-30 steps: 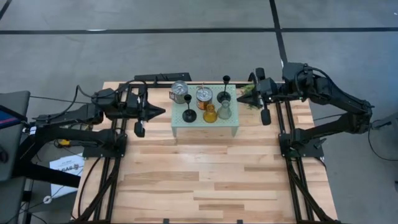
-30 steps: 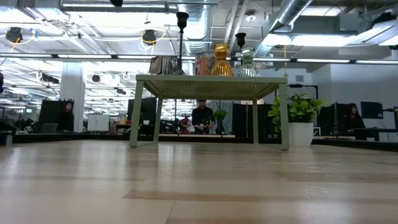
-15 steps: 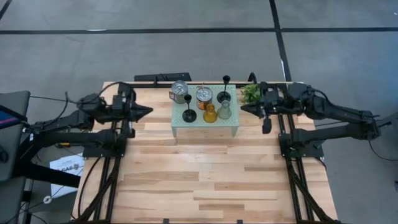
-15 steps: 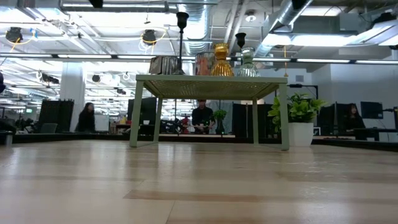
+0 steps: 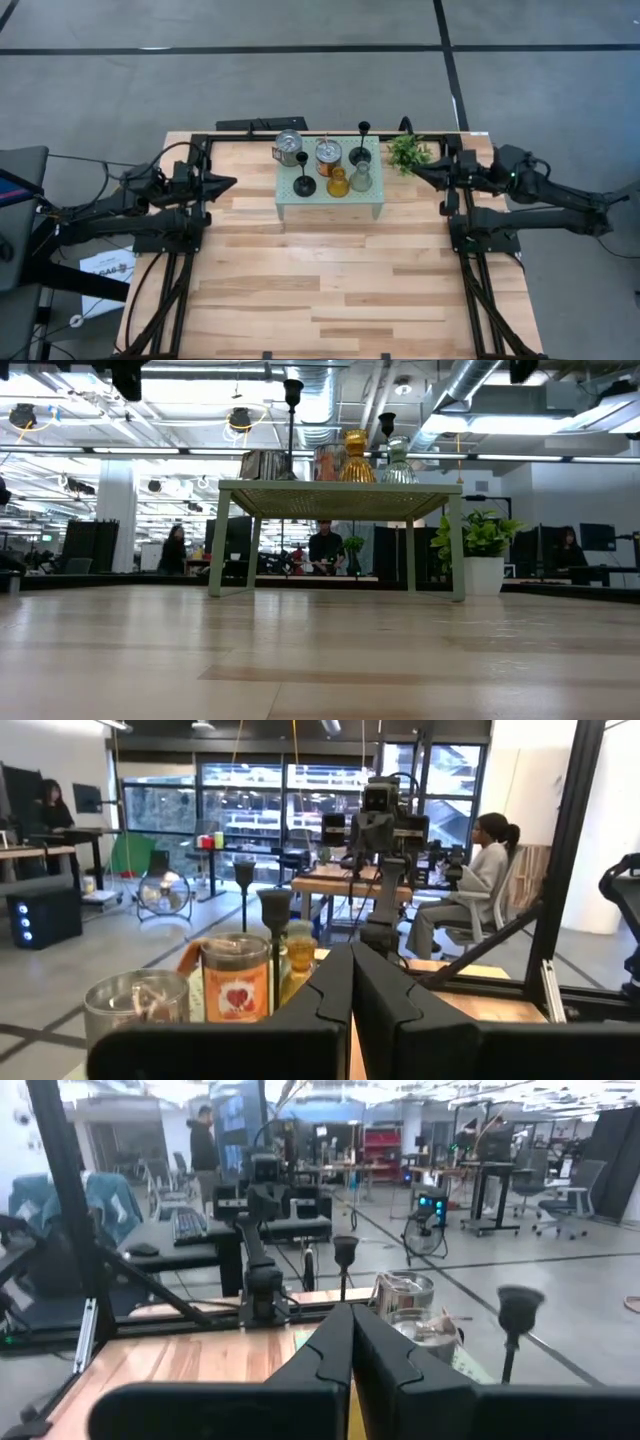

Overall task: Pick & Place candle stick holders
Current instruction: Return to Home Position

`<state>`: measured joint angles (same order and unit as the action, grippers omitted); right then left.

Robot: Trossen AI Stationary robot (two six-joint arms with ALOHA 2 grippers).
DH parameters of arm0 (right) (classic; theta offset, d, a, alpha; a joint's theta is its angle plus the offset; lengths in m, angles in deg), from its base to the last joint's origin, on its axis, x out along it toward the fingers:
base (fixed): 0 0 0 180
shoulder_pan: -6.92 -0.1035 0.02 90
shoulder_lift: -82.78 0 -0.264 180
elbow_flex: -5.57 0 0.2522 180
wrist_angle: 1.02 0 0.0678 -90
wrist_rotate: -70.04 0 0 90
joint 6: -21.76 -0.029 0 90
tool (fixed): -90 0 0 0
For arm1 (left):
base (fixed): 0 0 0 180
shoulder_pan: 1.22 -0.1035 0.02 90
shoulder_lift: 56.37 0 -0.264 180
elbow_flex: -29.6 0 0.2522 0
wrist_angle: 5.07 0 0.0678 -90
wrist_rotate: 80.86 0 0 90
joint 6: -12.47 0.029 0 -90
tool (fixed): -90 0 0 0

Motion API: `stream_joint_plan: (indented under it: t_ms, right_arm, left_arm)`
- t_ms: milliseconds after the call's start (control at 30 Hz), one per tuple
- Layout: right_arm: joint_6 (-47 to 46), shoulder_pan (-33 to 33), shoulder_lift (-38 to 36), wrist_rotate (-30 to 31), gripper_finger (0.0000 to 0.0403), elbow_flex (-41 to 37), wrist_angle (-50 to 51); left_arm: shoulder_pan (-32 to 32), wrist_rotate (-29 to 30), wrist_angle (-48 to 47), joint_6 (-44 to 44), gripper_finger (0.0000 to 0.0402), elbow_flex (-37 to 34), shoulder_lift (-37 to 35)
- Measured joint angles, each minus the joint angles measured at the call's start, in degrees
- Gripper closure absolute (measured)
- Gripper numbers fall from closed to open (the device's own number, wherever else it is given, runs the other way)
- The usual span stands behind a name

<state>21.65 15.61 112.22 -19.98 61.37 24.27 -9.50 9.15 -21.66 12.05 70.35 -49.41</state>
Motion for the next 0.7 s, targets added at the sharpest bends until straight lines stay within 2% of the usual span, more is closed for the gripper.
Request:
stream_joint_plan:
  t_ms: [233,400,700]
  right_arm:
    - [-2.9,0.0,-8.9,0.4,0.0403,-11.5,-7.8]
    - [-4.2,0.0,-15.1,3.0,0.0403,-16.8,-7.1]
    - [-4.8,0.0,-27.7,3.1,0.0403,-24.2,-7.3]
  left_arm:
    - [0.0,1.1,0.4,0.9,0.0399,-1.8,-0.7]
    - [0.0,1.1,0.4,1.6,0.0399,-4.4,-0.7]
    - [0.0,1.6,2.7,0.1,0.0399,-9.8,-0.7]
